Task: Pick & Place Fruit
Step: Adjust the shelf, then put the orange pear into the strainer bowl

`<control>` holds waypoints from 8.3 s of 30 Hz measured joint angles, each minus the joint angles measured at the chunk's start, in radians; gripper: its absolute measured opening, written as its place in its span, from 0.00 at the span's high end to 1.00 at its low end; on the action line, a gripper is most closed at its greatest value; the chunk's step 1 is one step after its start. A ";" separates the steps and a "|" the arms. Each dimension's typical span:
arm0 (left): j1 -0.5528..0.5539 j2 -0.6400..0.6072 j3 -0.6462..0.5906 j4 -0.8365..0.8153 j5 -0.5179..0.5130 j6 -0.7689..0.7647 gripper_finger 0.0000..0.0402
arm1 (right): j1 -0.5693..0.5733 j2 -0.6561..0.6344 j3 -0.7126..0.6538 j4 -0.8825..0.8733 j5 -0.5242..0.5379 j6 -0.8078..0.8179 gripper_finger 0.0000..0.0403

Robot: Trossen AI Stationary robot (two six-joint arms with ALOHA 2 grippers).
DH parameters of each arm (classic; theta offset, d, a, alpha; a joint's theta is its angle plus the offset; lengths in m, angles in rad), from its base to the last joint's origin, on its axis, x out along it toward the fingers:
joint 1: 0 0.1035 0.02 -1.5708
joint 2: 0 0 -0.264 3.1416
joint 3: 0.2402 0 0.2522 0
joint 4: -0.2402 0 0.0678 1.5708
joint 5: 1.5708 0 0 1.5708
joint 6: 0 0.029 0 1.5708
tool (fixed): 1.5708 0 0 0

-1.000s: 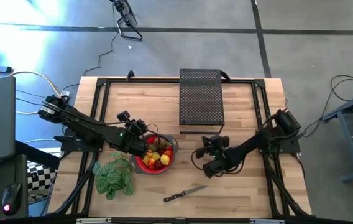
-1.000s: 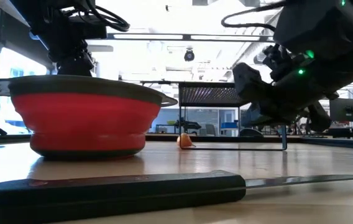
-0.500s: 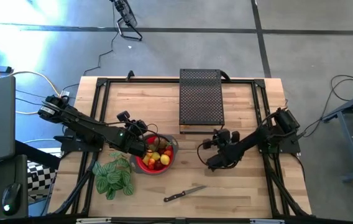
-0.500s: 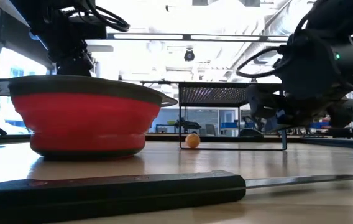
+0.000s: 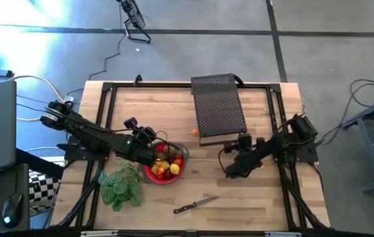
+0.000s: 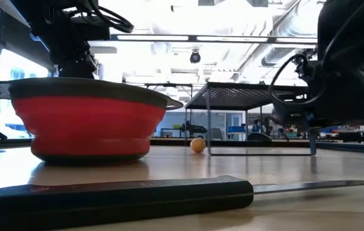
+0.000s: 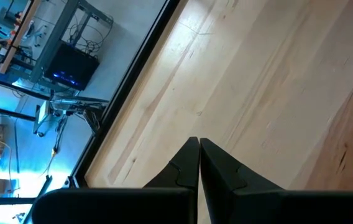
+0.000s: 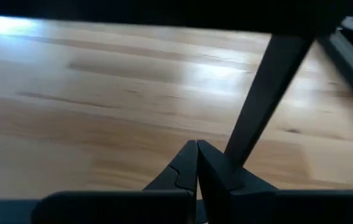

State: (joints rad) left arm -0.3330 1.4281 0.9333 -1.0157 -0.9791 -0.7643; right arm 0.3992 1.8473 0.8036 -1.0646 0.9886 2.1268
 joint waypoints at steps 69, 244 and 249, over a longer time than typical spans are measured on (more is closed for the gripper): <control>0.591 0.080 0.183 0.723 1.058 0.661 1.00 | 0.443 -0.314 0.097 0.472 0.087 -0.703 0.99; 0.545 0.183 0.438 0.241 1.114 0.731 0.66 | 0.593 -0.670 0.094 -0.098 0.329 -0.612 0.99; 0.507 0.122 0.438 0.174 1.173 0.797 0.66 | 0.593 -0.670 0.094 -0.080 0.348 -0.613 0.99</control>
State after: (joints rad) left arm 0.1743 1.5502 1.3712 -0.8417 0.1935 0.0323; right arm 0.9924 1.1774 0.8974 -1.1442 1.3361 1.5143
